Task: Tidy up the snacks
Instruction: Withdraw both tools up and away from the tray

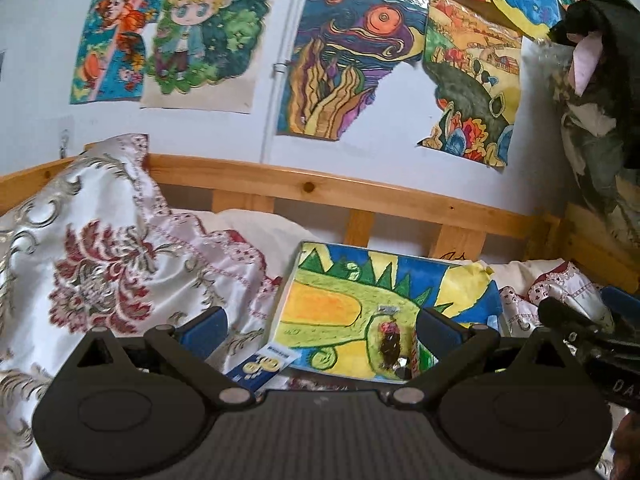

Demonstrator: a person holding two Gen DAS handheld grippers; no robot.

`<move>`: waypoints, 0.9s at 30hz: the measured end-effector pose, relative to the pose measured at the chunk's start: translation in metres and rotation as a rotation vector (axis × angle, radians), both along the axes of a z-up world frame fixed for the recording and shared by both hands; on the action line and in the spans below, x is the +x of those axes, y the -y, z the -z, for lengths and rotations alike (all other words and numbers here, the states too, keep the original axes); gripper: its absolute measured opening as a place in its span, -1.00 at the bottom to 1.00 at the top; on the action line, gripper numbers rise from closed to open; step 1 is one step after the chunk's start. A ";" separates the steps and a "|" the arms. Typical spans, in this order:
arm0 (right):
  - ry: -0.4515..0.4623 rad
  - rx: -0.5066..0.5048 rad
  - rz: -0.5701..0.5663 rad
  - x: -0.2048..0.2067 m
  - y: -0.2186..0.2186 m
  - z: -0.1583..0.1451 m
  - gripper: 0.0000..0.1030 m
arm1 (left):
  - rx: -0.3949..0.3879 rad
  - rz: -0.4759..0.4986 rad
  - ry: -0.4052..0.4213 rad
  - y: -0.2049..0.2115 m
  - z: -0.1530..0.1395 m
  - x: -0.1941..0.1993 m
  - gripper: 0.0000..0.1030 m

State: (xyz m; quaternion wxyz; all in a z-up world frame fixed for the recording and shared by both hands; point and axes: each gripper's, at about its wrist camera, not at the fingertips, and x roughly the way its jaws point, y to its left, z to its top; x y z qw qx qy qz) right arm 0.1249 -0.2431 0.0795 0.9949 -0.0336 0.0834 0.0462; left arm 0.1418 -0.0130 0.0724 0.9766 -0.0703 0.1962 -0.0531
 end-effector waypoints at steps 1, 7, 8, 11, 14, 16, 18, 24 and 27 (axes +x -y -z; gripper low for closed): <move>0.004 -0.003 -0.002 -0.006 -0.002 -0.001 0.99 | 0.002 -0.005 0.000 -0.002 0.001 -0.005 0.99; -0.024 -0.007 -0.019 -0.031 -0.011 0.002 0.99 | 0.008 -0.039 -0.025 -0.018 0.018 -0.030 0.99; -0.032 -0.010 -0.021 -0.035 -0.013 0.003 0.99 | 0.005 -0.046 -0.039 -0.021 0.022 -0.035 0.99; -0.059 -0.012 -0.029 -0.046 -0.016 0.008 0.99 | 0.011 -0.054 -0.076 -0.027 0.035 -0.044 0.99; -0.098 -0.015 -0.031 -0.054 -0.018 0.014 0.99 | 0.026 -0.062 -0.109 -0.032 0.045 -0.050 0.99; -0.128 -0.015 -0.036 -0.059 -0.018 0.018 0.99 | 0.032 -0.070 -0.133 -0.035 0.051 -0.053 0.99; -0.167 -0.016 -0.042 -0.060 -0.019 0.023 0.99 | 0.035 -0.074 -0.155 -0.037 0.057 -0.055 0.99; -0.298 -0.009 -0.069 -0.061 -0.022 0.035 0.99 | 0.042 -0.069 -0.227 -0.037 0.072 -0.060 0.99; -0.358 0.010 -0.080 -0.060 -0.023 0.040 0.99 | 0.053 -0.059 -0.254 -0.034 0.076 -0.061 0.99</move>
